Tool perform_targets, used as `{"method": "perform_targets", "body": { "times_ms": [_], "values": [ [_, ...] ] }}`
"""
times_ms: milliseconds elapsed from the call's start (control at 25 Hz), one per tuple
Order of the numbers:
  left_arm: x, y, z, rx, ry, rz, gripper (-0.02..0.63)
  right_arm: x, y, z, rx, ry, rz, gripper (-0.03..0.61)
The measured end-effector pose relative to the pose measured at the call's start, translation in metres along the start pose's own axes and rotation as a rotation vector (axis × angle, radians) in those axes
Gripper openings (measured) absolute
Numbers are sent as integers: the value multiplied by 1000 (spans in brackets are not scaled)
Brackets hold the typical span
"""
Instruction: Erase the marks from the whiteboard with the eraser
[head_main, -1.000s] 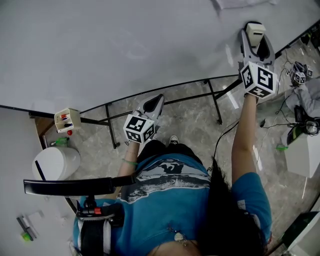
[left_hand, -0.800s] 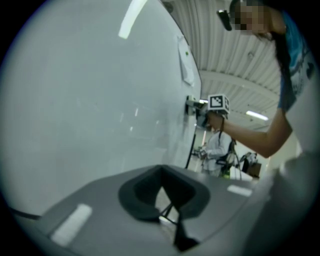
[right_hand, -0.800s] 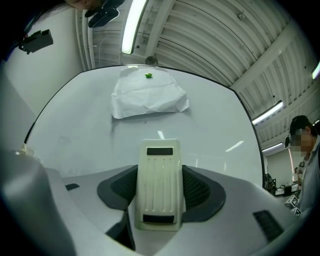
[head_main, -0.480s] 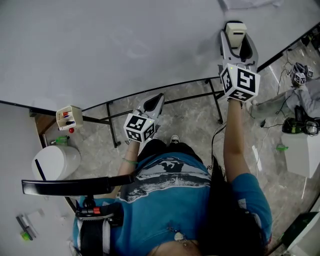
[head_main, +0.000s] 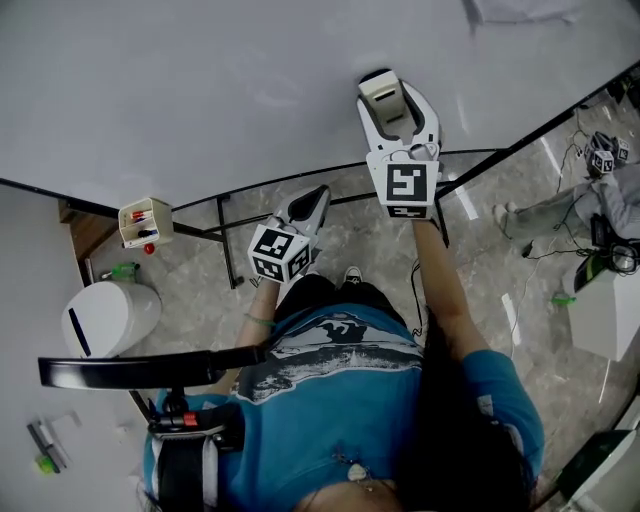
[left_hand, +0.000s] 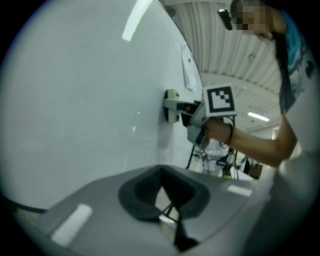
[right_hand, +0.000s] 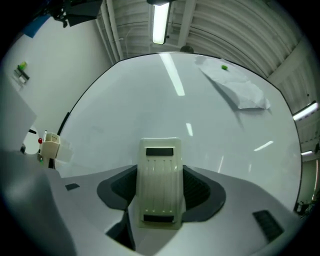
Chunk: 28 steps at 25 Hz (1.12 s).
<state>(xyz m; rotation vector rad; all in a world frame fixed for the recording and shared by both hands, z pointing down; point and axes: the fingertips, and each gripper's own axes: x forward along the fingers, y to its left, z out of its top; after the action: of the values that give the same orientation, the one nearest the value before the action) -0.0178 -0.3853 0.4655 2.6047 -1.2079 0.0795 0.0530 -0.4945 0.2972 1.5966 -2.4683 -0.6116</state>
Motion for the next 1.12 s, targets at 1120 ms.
{"method": "perform_targets", "body": {
  "times_ms": [1120],
  "values": [
    [-90, 2, -25, -42, 9, -30, 3, -77, 128, -27, 200, 198, 90, 262]
  ]
}}
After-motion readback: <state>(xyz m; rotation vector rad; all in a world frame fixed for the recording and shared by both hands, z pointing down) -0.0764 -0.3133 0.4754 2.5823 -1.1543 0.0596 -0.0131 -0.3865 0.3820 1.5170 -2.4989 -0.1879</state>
